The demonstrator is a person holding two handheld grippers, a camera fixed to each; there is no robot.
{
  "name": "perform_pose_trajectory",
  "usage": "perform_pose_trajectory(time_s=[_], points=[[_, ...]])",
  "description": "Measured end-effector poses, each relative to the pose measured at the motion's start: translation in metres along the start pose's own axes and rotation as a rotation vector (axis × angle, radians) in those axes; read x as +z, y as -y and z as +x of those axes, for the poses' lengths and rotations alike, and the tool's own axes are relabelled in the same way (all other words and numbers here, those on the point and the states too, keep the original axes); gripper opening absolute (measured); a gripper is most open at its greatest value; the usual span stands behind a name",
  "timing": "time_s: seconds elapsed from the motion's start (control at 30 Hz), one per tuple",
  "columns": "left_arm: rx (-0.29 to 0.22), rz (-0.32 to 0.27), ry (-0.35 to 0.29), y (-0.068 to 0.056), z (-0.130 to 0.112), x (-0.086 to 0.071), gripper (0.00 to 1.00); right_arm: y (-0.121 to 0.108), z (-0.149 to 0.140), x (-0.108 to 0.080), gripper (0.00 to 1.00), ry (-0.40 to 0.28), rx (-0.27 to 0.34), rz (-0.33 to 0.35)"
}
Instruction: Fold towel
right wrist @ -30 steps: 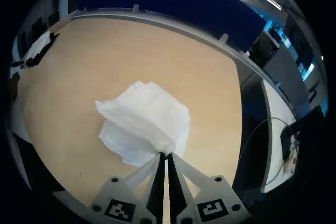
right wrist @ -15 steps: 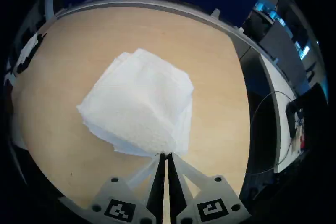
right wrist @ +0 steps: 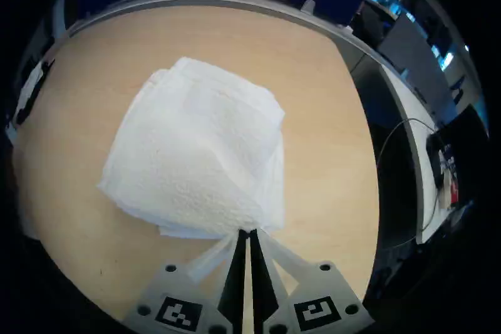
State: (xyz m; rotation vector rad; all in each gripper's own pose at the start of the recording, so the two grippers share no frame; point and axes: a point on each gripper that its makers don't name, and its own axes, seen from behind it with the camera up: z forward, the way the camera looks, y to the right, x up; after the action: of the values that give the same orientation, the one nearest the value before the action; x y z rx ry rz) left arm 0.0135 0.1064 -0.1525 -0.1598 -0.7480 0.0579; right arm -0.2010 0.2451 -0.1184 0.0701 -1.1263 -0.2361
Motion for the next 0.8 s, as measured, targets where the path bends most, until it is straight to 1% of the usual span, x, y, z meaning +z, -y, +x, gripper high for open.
perform_pose_trajectory(time_s=[0.2, 0.27, 0.33, 0.37, 0.4, 0.47, 0.53, 0.73, 0.8], points=[[0.002, 0.001, 0.000, 0.000, 0.000, 0.000, 0.92, 0.001, 0.000, -0.004, 0.07, -0.018, 0.001, -0.001], [0.001, -0.001, 0.001, -0.001, 0.000, 0.000, 0.92, 0.002, 0.001, -0.006, 0.11, -0.027, 0.001, -0.003], [0.001, -0.003, 0.000, -0.002, 0.001, 0.001, 0.92, 0.001, 0.000, -0.009, 0.19, -0.034, 0.002, -0.008], [0.001, -0.004, 0.000, -0.002, 0.001, 0.001, 0.92, 0.001, -0.001, -0.010, 0.24, -0.038, 0.004, -0.011], [0.002, -0.005, 0.000, -0.003, 0.001, 0.001, 0.92, 0.000, -0.001, -0.012, 0.30, -0.041, 0.005, -0.015], [0.003, -0.005, 0.000, -0.003, 0.001, 0.001, 0.92, -0.002, -0.004, -0.015, 0.47, -0.047, 0.010, -0.025], [0.003, -0.005, 0.000, -0.003, 0.002, 0.001, 0.92, -0.003, -0.006, -0.018, 0.57, -0.049, 0.014, -0.033], [0.004, -0.012, 0.000, -0.005, 0.004, 0.003, 0.92, -0.004, -0.014, -0.024, 0.68, -0.053, 0.022, -0.038], [0.005, -0.014, -0.001, -0.006, 0.005, 0.003, 0.92, -0.003, -0.014, -0.027, 0.76, -0.057, 0.023, -0.036]])
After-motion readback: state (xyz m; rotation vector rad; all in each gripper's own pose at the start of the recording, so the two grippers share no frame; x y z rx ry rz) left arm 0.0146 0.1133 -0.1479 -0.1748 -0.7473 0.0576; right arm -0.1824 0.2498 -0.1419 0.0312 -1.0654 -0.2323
